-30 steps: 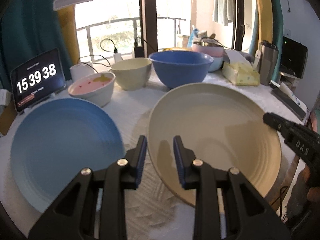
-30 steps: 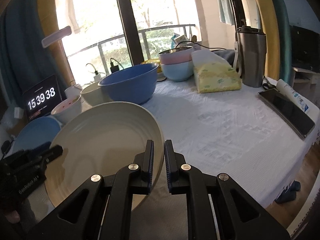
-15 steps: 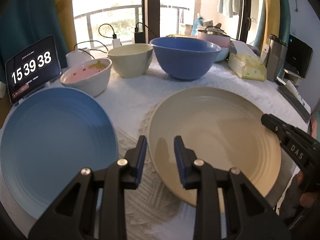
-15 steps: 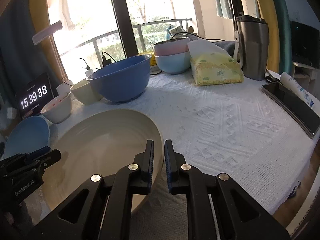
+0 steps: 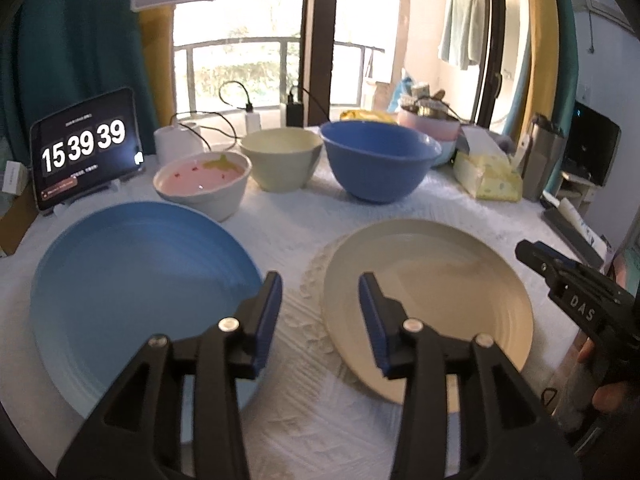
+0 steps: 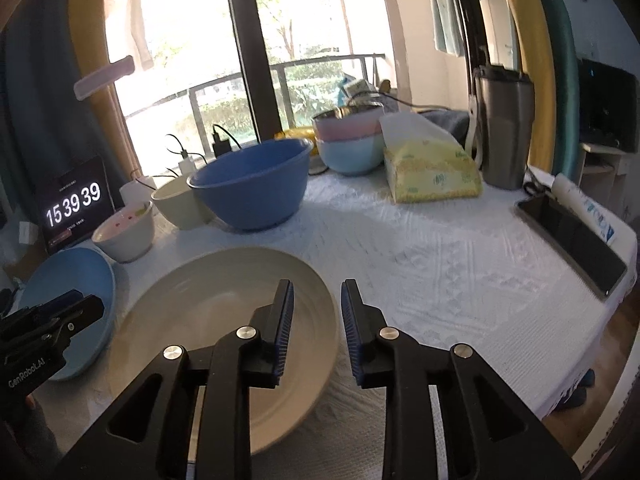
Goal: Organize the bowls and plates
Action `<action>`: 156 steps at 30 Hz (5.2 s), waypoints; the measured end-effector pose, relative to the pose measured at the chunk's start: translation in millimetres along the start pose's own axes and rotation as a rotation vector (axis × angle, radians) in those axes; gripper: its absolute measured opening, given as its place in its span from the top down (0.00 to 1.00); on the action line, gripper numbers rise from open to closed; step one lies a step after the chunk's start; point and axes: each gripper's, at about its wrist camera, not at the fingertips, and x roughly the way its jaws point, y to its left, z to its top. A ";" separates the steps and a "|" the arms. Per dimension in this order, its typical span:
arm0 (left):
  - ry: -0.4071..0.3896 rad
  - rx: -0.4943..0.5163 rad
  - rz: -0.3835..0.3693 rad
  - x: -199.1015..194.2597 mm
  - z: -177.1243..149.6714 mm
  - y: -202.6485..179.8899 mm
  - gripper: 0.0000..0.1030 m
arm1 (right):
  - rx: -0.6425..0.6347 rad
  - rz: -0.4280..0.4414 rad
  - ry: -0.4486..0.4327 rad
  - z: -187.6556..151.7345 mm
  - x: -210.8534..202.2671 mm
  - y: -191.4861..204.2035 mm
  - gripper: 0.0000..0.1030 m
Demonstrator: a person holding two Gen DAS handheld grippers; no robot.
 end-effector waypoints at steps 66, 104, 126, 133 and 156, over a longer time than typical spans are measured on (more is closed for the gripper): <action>-0.108 -0.280 0.315 -58.3 -34.6 178.2 0.58 | -0.255 0.309 0.090 2.1 36.9 189.6 0.73; -0.007 -0.286 0.352 -31.3 -43.4 184.4 0.58 | -0.331 0.308 0.299 -21.2 77.4 212.8 0.66; -0.037 -0.212 0.279 -39.8 -41.8 156.3 0.59 | -0.306 0.302 0.210 -12.9 54.1 200.0 0.84; -0.041 -0.213 0.257 -41.8 -37.4 148.4 0.59 | -0.282 0.297 0.176 -4.1 41.0 186.8 0.84; -0.033 -0.149 0.174 -38.1 -20.9 94.8 0.59 | -0.196 0.252 0.111 14.5 20.9 132.7 0.84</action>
